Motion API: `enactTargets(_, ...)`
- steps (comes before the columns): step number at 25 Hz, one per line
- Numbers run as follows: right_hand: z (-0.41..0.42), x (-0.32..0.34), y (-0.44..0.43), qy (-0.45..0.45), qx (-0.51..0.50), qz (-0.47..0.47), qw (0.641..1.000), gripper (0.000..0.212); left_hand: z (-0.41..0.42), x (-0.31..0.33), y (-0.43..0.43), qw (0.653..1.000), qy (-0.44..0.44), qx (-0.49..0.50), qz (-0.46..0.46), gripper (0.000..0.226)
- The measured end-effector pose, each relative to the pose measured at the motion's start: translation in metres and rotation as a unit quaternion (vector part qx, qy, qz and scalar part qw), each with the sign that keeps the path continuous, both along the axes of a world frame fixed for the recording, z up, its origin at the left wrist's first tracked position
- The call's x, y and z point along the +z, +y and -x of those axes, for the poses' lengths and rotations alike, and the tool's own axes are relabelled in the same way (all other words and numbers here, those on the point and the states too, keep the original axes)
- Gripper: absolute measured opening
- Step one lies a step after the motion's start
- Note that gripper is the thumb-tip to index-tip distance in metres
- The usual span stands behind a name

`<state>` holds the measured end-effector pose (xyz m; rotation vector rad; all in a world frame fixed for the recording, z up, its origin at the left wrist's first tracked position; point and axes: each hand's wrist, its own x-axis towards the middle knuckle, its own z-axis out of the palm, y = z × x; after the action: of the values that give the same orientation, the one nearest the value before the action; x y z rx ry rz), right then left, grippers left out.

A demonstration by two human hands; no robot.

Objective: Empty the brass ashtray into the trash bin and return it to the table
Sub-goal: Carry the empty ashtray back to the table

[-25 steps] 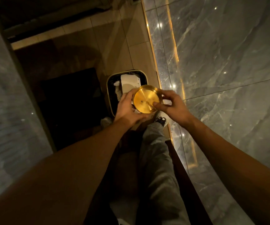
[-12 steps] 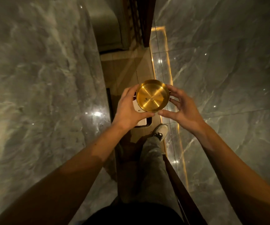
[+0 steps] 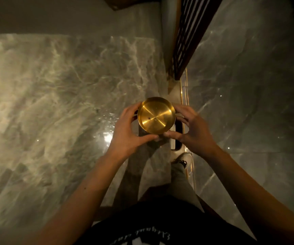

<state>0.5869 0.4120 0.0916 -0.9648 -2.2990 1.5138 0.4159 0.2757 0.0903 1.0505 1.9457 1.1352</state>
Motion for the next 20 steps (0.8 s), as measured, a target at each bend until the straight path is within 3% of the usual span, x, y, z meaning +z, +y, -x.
enactTargets(6, 0.048, 0.028, -0.054, 0.032, 0.027, -0.043, 0.998, 0.082, 0.041, 0.026, -0.065, 0.999, 0.021, 0.035, -0.029, 0.096)
enactTargets(11, 0.057, 0.040, -0.069, 0.056, 0.075, 0.023, 0.995, 0.083, 0.031, 0.045, -0.097, 0.993, 0.058, 0.100, -0.023, 0.095)
enactTargets(15, 0.062, 0.052, -0.082, 0.073, 0.129, 0.016, 0.989, 0.081, 0.017, 0.058, -0.124, 0.983, 0.065, 0.168, -0.026, 0.094)
enactTargets(20, 0.073, 0.062, -0.103, 0.078, 0.140, 0.015, 0.987, 0.083, 0.025, 0.069, -0.147, 0.981, 0.077, 0.177, -0.027, 0.097)
